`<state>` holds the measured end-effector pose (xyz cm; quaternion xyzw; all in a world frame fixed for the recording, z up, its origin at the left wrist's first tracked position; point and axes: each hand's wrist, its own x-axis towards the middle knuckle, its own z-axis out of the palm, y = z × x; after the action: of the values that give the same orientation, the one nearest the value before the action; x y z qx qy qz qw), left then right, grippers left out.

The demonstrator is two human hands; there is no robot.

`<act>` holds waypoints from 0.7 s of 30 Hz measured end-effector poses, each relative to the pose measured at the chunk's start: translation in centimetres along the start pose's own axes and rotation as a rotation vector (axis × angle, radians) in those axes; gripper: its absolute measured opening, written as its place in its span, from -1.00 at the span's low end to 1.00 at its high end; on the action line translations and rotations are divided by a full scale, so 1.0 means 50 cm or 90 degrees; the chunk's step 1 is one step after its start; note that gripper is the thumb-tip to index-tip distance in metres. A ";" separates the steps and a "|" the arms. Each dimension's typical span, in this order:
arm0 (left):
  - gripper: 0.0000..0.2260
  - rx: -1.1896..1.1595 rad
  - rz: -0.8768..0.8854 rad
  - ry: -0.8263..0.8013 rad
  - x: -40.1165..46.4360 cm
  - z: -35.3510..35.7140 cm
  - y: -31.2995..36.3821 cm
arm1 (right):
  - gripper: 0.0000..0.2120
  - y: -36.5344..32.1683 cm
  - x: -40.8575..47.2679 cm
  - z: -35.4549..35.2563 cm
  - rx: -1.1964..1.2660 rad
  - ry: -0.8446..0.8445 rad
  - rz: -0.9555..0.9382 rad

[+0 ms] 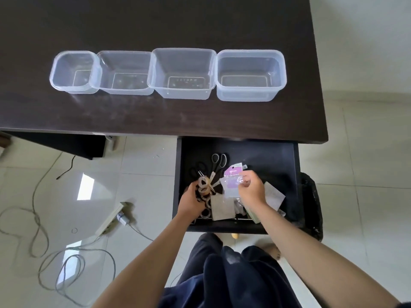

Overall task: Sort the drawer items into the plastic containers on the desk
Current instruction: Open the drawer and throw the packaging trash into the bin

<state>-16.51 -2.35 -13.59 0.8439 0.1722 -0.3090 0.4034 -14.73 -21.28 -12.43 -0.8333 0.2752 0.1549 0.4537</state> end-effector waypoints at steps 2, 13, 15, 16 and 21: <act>-0.42 0.007 -0.002 0.006 -0.002 0.002 0.002 | -0.66 0.010 0.007 -0.035 0.014 0.016 -0.017; -0.57 0.064 0.071 0.137 -0.056 0.110 0.108 | -0.73 0.089 0.027 -0.260 0.052 0.097 -0.086; -0.56 0.084 0.101 0.130 -0.074 0.153 0.143 | -0.74 0.111 0.026 -0.306 0.070 0.103 -0.090; -0.56 0.090 0.121 0.122 -0.084 0.176 0.161 | -0.74 0.123 0.026 -0.329 0.081 0.108 -0.094; -0.58 0.112 0.221 0.088 -0.140 0.302 0.242 | -0.78 0.206 0.021 -0.433 0.131 0.149 -0.069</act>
<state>-20.98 -22.00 -9.33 0.9120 0.0239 -0.1902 0.3627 -19.89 -44.35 -8.18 -0.8086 0.2951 0.0030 0.5089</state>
